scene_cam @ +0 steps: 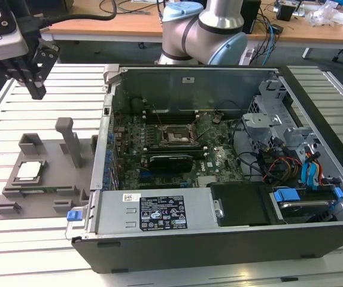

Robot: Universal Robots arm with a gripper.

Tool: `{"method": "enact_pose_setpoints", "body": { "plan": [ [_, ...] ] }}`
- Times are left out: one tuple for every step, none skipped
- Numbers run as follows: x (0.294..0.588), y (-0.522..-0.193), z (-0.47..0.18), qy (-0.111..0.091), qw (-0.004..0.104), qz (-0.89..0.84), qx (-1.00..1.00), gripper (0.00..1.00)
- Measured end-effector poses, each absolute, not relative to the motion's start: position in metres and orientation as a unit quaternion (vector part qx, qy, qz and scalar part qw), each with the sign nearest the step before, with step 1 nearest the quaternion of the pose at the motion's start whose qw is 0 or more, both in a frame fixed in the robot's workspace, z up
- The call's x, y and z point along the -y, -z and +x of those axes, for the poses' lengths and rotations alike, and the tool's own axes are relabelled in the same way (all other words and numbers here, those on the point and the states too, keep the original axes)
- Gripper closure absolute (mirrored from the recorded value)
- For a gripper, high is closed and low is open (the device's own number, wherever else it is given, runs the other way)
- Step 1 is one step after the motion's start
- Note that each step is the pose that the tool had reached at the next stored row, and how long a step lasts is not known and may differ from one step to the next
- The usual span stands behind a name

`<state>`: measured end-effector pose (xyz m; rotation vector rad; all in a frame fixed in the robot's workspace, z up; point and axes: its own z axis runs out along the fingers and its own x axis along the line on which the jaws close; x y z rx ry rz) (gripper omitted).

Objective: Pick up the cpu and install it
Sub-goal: 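Reach for the cpu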

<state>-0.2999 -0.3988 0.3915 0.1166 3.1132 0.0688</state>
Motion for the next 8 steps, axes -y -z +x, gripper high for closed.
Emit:
{"method": "enact_pose_setpoints", "body": {
  "plan": [
    [0.399,-0.391,-0.302,-0.022,0.013,0.037,-0.999,0.89],
    [0.399,-0.391,-0.303,-0.022,0.013,0.037,-0.999,0.89],
    [0.399,-0.391,-0.307,-0.022,0.013,0.037,-0.999,0.89],
    [0.399,-0.391,-0.309,-0.022,0.013,0.037,-0.999,0.89],
    [0.399,-0.391,-0.310,-0.022,0.013,0.037,-0.999,0.89],
    [0.399,-0.391,-0.312,-0.022,0.013,0.037,-0.999,0.89],
    [0.399,-0.391,-0.313,-0.022,0.013,0.037,-0.999,0.89],
    [0.399,-0.391,-0.315,-0.022,0.013,0.037,-0.999,0.89]
  ]
}}
